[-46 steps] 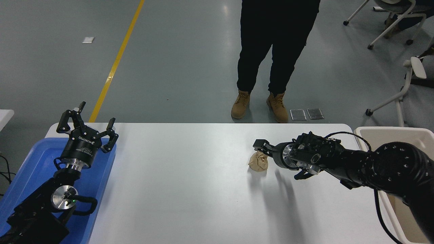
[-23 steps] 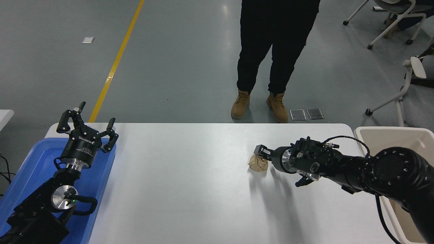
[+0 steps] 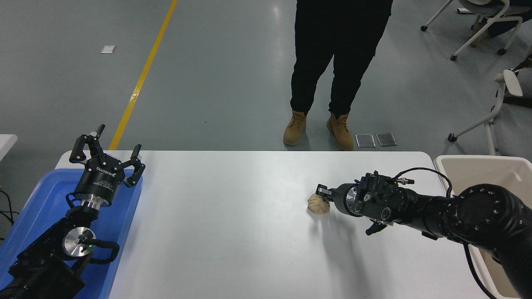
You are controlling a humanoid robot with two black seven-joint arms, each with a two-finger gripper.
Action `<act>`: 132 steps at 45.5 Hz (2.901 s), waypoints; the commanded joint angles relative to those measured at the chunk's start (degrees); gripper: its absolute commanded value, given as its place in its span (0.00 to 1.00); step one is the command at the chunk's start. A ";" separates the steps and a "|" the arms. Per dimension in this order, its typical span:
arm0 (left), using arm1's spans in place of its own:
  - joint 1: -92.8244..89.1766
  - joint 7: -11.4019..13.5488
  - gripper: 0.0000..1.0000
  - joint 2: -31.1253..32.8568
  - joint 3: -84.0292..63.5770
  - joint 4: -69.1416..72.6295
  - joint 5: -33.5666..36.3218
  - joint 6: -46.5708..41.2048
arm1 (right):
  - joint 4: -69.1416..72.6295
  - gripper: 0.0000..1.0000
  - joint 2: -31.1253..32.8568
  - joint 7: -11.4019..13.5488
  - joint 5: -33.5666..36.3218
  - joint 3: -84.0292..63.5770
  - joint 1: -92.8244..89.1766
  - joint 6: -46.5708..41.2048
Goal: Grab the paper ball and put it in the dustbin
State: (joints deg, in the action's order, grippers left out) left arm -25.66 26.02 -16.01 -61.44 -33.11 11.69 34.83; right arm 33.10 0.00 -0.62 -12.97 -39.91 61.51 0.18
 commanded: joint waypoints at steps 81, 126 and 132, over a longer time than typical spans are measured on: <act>0.00 0.00 0.98 0.01 0.00 0.07 0.00 0.06 | 30.55 0.00 33.66 0.79 -0.74 -3.60 51.44 -23.56; 0.00 0.00 0.98 0.01 0.00 -0.02 0.00 -0.02 | -31.43 0.00 31.91 5.27 7.26 -2.37 -2.44 -15.57; 0.00 0.00 0.98 -0.08 0.00 -0.02 0.00 -0.02 | -31.69 0.00 31.90 7.73 8.75 -2.19 -7.36 -11.35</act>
State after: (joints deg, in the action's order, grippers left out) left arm -25.66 26.01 -16.00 -61.44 -33.14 11.69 34.79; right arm 6.08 32.16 3.33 -7.01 -42.34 64.15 -17.53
